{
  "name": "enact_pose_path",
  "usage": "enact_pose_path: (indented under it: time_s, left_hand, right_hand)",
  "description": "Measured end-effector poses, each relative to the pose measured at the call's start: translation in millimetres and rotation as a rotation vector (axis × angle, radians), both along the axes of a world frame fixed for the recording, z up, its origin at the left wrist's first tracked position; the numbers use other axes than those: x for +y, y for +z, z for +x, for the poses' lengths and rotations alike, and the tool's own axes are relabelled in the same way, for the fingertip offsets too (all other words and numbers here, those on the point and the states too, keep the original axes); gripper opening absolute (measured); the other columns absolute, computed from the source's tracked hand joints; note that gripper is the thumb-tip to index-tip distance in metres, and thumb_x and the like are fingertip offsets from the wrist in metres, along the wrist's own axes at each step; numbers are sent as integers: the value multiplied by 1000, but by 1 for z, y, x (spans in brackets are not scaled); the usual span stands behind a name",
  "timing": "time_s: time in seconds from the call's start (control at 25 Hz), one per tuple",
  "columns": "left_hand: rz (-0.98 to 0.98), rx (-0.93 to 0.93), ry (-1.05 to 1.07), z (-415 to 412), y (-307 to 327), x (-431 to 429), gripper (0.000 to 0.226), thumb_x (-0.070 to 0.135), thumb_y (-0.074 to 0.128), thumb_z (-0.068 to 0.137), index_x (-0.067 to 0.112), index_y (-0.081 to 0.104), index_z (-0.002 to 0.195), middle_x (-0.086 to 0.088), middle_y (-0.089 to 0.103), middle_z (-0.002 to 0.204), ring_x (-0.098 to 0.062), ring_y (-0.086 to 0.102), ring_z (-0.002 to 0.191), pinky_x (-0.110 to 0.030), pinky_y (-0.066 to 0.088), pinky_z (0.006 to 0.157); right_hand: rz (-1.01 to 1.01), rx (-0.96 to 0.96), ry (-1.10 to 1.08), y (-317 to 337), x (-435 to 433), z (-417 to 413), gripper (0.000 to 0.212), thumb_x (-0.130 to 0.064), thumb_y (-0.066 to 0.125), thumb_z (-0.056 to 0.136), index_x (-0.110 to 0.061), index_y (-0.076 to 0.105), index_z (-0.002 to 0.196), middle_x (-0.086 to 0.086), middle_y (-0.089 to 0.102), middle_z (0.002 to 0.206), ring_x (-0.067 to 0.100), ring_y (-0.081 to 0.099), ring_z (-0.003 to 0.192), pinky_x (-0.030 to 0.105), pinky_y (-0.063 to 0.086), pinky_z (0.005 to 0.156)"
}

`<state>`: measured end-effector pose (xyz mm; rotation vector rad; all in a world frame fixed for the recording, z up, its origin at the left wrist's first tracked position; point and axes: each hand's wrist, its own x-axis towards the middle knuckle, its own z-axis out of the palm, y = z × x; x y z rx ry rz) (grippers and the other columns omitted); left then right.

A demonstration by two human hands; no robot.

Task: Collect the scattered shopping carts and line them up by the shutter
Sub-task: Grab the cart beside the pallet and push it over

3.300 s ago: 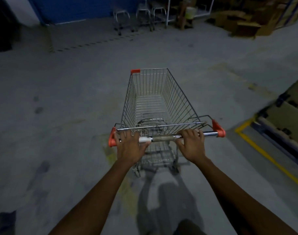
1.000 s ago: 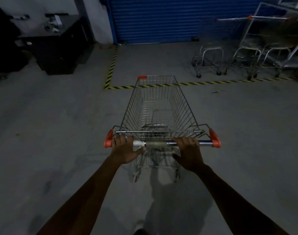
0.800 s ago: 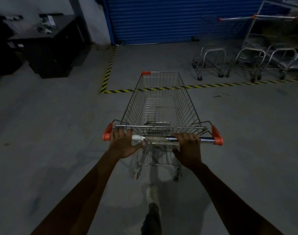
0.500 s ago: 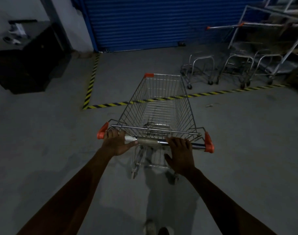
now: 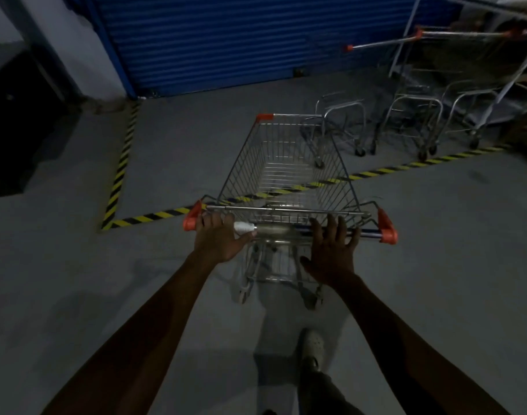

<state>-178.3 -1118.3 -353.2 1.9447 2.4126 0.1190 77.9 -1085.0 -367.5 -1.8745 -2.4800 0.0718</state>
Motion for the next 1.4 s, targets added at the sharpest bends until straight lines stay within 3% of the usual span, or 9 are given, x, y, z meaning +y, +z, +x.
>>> enact_pose_path:
  time_s: [0.2,0.4,0.6,0.72,0.92,1.04,1.16,1.28,1.4]
  left_hand:
    - [51,-27,-50,24,20,172,87,81,18,81,14,66,110,-17,64,109,-38,56,109,-48,35,100]
    - [-467,-109,-124,29,42,338,95,98,13,62,49,35,142,14,37,151,-16,29,143,-53,-2,117]
    - [-137,76,-78,31,19,464,98,102,2,56,44,70,94,14,72,99,-9,62,106,-50,23,111]
    - [-127,61,-31,6,20,563,102,103,1,53,33,70,79,11,72,96,-13,63,103,-48,27,109]
    - [-141,-38,-13,-53,26,726,90,99,11,62,40,62,108,10,65,121,-15,56,120,-52,14,116]
    - [7,-6,-76,-65,11,796,73,74,21,81,24,61,116,-7,67,115,-33,62,108,-53,37,101]
    - [35,34,-45,-75,-4,871,59,52,37,73,10,66,102,-19,66,93,-42,61,87,-53,49,81]
    - [30,29,47,-91,-6,940,63,63,41,71,13,66,100,-15,66,91,-38,61,86,-45,46,79]
    - [50,89,106,-99,-14,1006,72,74,40,72,14,65,103,-14,66,97,-36,60,91,-44,44,83]
  right_hand:
    - [-128,-50,29,17,192,23,98,-66,53,81,-21,4,154,19,1,161,43,-7,147,70,-8,109]
    - [-241,-128,-20,31,353,45,101,-71,51,80,-20,3,153,20,1,160,44,-6,146,70,-7,110]
    - [-215,-170,-7,22,512,43,101,-70,53,80,-20,4,153,21,3,159,42,-5,147,67,-3,113]
    - [-156,-129,26,19,616,15,99,-71,55,78,-22,9,152,18,9,158,40,0,147,65,-3,113]
    - [-174,-66,161,20,775,-29,109,-74,50,70,-25,2,155,11,0,163,34,-7,149,60,-3,116]
    - [-232,-28,225,32,851,-50,106,-65,59,80,-25,-6,154,9,-11,163,32,-14,149,54,-7,117]
    - [-272,-6,242,31,929,-76,105,-66,55,82,-23,-9,154,9,-15,162,33,-19,147,54,-10,117]
    - [-243,-36,274,24,999,-97,111,-82,31,67,-25,-8,154,11,-14,162,36,-18,147,57,-11,116]
    - [-142,-19,269,16,1073,-114,99,-72,50,73,-24,14,152,14,11,160,37,2,148,59,-3,115]
